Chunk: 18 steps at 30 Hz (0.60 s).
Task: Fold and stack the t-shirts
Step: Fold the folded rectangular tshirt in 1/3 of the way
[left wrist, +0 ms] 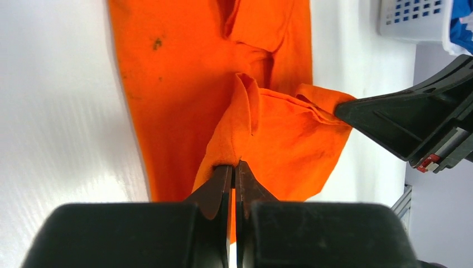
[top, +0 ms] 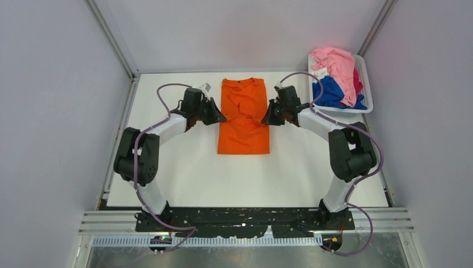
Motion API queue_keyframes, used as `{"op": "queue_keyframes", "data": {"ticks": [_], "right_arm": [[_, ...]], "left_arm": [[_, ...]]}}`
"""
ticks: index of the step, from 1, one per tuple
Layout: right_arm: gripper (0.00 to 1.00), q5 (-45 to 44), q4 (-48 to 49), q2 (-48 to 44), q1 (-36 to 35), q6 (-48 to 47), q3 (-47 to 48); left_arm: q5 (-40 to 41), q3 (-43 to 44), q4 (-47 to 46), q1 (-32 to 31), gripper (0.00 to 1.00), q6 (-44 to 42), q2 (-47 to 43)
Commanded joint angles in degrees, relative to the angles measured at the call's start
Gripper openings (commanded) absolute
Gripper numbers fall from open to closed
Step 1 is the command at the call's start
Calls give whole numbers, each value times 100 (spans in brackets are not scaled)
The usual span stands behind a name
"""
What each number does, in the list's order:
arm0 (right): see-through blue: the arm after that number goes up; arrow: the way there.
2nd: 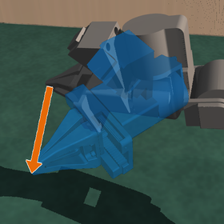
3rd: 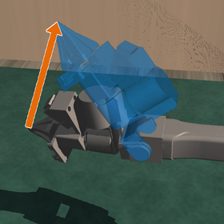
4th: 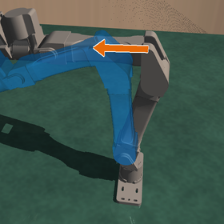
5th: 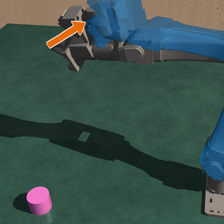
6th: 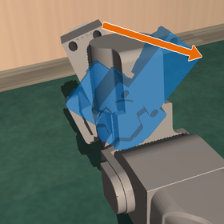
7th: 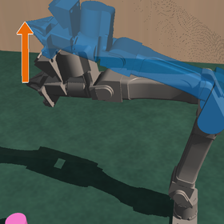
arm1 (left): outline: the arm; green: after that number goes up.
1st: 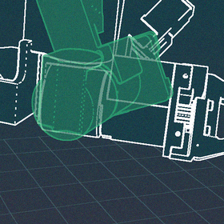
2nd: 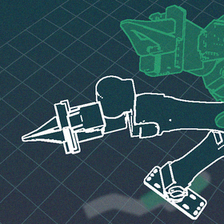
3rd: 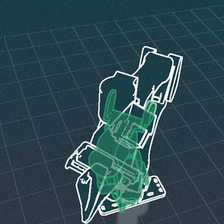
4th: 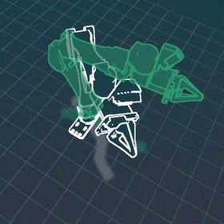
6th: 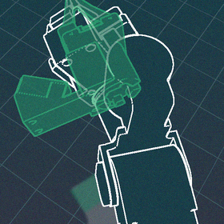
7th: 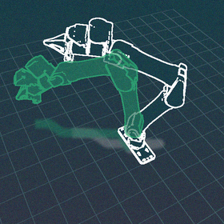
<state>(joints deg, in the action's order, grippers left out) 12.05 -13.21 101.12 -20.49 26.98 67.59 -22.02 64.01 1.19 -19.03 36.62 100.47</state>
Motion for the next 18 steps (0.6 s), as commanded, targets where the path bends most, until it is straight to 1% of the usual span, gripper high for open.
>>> {"op": "queue_keyframes", "data": {"ticks": [1,2,3,4,5,6,7,8,9,10,11,13,18], "right_arm": [[11,-78,270,268,78,-218,341],[15,-84,282,316,110,-219,393],[16,-119,347,401,135,-204,416],[18,-170,382,435,171,-181,438],[21,-355,443,483,183,-157,447],[40,-446,486,503,200,-158,459],[50,-576,561,518,202,-178,466],[63,-614,576,506,207,-194,490],[81,-669,573,479,211,-222,493],[88,-652,556,382,216,-269,475],[100,-630,528,307,213,-293,364],[96,-506,589,-10,218,-319,-15],[95,13,921,-1090,184,-165,-1451]], "left_arm": [[50,364,102,174,0,-182,279],[-20,460,139,191,6,-208,378],[-90,565,170,203,11,-243,471],[-126,683,215,213,19,-266,546],[-165,794,262,214,31,-311,627],[-189,890,298,215,42,-347,681],[-212,983,368,220,55,-412,716],[-240,1082,489,223,71,-457,715],[-276,1138,601,230,93,-471,657],[-299,1083,679,232,99,-486,516],[-332,887,638,224,99,-478,319],[-289,313,444,208,100,-428,-164],[-151,-1322,210,140,100,-87,-1220]]}}
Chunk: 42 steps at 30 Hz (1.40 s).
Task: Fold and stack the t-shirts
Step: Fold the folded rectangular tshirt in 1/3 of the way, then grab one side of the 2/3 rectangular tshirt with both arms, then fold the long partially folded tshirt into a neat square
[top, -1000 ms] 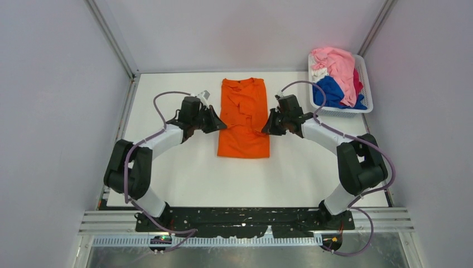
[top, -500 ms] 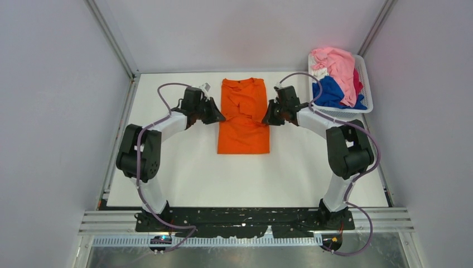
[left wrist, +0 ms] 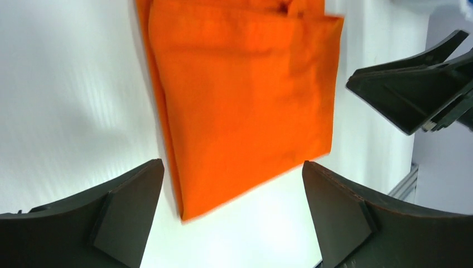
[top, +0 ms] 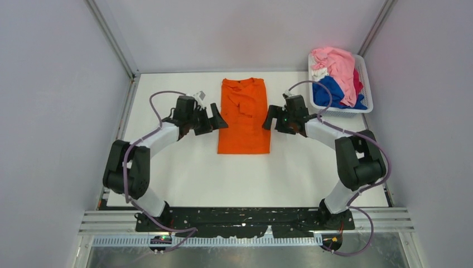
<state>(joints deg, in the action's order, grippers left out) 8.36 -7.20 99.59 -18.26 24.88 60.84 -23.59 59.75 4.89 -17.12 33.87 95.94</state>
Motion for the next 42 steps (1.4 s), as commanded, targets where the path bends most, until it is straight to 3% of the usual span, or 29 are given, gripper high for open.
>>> {"op": "queue_keyframes", "data": {"ticks": [1,4,7,13,16,20,22,23,24,25,27,31,37,42], "right_arm": [[95,472,349,-1156,-73,79,-1160],[99,728,473,-1519,-268,171,-1766],[94,286,382,-1719,-669,101,-2072],[72,-21,360,-1271,-915,62,-1948],[51,58,360,-954,-990,47,-1743],[42,-57,352,-814,-1062,112,-1711],[35,-39,304,-788,-1065,138,-1738],[27,-33,322,-777,-1076,135,-1765],[24,-46,328,-742,-1075,125,-1771],[17,-50,319,-692,-1075,124,-1758],[7,-1,356,-642,-1074,122,-1745],[5,126,222,-813,-1100,134,-1749],[5,496,-293,-1622,-1277,-8,-2106],[5,795,-1011,-2340,-1914,29,-2440]], "left_arm": [[15,-1182,-212,-88,100,251,-902],[107,-1820,-289,-245,97,391,-1194],[294,-2259,-316,-361,91,501,-1257],[553,-2454,-687,-644,76,770,-895],[620,-2284,-669,-686,68,780,-613],[750,-2077,-664,-748,52,872,-296],[882,-1957,-609,-834,40,893,-166],[940,-1911,-582,-856,29,893,-106],[1013,-1849,-524,-862,9,918,-34],[1087,-1778,-390,-863,0,968,39],[1119,-1578,-129,-863,0,948,175],[964,-1652,-119,-878,0,959,32],[1050,-2746,-154,-1100,0,861,-1244],[949,-3626,14,-1621,0,1184,-2429]]}}
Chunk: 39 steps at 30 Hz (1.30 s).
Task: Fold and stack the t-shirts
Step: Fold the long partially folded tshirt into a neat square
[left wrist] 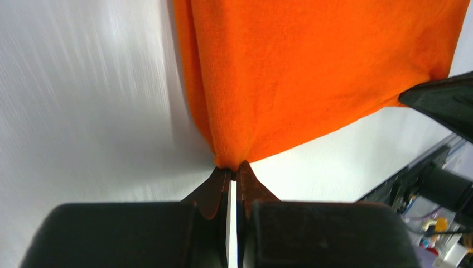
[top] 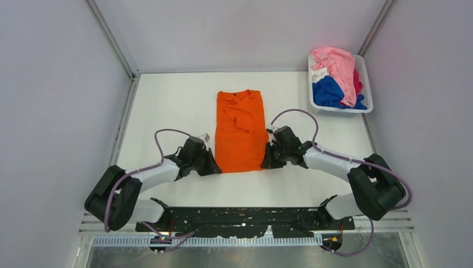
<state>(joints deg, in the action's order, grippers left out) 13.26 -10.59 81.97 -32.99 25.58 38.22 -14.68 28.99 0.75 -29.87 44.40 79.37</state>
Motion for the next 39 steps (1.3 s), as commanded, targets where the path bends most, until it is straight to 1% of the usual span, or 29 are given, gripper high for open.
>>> {"op": "queue_keyframes", "data": {"ticks": [1,2,5,8,10,12,14,16,20,22,27,32,36,39], "right_arm": [[5,307,-890,-688,-557,42,-224],[5,328,-975,-926,-776,177,-334],[5,395,-1205,-1420,-1110,462,-494],[5,-18,-1490,-1868,-1136,424,-296],[5,-277,-1671,-1953,-1128,314,16],[5,-336,-1707,-1907,-1036,263,387],[5,-322,-1563,-1773,-834,271,718],[5,-336,-1441,-1590,-598,301,1024],[5,-270,-1269,-1175,-94,203,1685],[5,-162,-1249,-876,254,98,2069],[5,280,-1153,38,685,-87,2928],[5,664,-975,936,1167,-100,3529],[5,907,-798,1533,1407,-21,4015],[5,1018,-698,2010,1556,17,4295]], "left_arm": [[47,-707,491,-493,0,298,-1034],[73,-863,600,-658,0,447,-1473],[221,-1058,1193,-1102,0,709,-2532],[292,-1053,1479,-1179,0,703,-3510],[594,-883,1536,-1171,0,591,-3897],[874,-572,1669,-1112,0,351,-3937],[1045,-202,1732,-974,0,135,-3710],[1092,133,1616,-759,0,-11,-3238],[775,904,1263,-200,0,-301,-2293],[751,1404,1149,34,0,-401,-1851],[425,2421,1117,632,0,-612,-826],[240,3213,1129,933,0,-749,171],[121,3907,1156,1060,0,-880,883],[92,4490,1376,1132,0,-954,1478]]}}
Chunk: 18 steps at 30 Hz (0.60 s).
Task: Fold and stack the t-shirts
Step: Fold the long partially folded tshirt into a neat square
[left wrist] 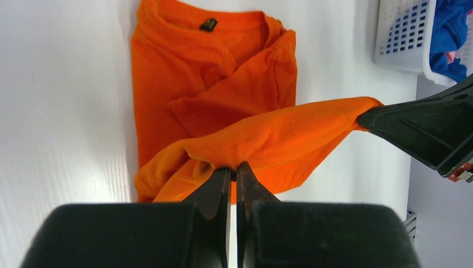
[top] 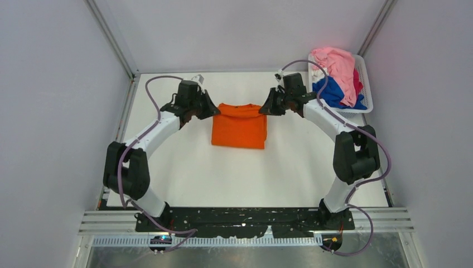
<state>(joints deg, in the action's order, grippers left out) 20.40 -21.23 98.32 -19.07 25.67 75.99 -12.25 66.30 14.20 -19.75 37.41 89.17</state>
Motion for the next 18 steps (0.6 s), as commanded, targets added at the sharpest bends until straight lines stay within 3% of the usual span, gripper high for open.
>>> {"op": "queue_keyframes", "data": {"ticks": [1,6,8,9,10,12,13,14,16,18], "right_arm": [[5,378,384,474,192,21,671],[6,106,589,1248,366,161,1206],[12,78,815,1573,417,252,1403],[26,133,959,1815,451,249,1495],[33,162,1032,1950,467,152,1752],[61,99,1025,2335,500,10,2292],[94,118,862,2506,518,-95,2475],[98,98,712,2533,523,-122,2700],[96,94,691,2360,514,-227,2644],[95,8,841,1915,508,-289,2203]], "left_arm": [[-103,929,80,144,0,-264,671],[21,1811,288,206,0,-252,1638],[24,2206,475,224,13,-241,2030],[40,2395,542,244,26,-238,2197],[66,2597,615,270,43,-221,2438],[-54,3009,808,342,63,-186,2715],[-167,3170,892,374,71,-187,2783],[-257,3282,992,397,80,-215,2802],[-251,3190,1102,389,97,-344,2649],[-293,2771,962,376,100,-429,2403]]}}
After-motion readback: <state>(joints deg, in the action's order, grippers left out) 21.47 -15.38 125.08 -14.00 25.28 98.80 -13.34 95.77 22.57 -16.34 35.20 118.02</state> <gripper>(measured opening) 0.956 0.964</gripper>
